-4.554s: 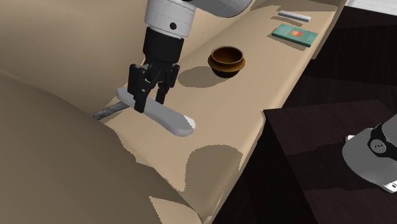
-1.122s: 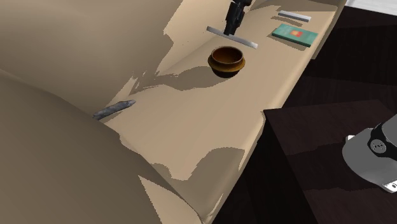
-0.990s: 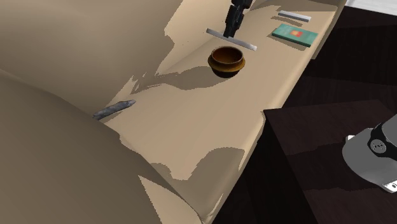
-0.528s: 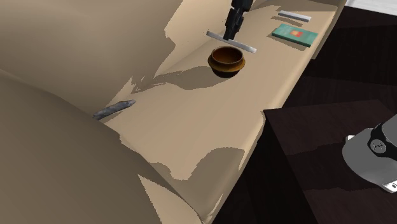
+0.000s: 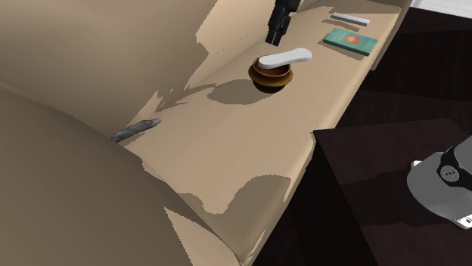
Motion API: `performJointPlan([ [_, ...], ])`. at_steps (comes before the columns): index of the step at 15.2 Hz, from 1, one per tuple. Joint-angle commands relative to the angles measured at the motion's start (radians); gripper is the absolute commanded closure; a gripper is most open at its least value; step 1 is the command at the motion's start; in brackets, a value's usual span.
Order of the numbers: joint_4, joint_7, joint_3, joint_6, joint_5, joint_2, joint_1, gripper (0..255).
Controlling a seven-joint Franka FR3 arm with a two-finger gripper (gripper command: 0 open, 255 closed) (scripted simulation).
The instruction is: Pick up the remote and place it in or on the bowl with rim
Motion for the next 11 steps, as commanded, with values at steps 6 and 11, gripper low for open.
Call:
performJointPlan([
  [6, 0.066, 0.019, -0.024, -0.088, -0.035, -0.023, -0.030, 0],
  [11, 0.065, 0.019, -0.024, -0.088, -0.035, -0.023, -0.030, 0],
])
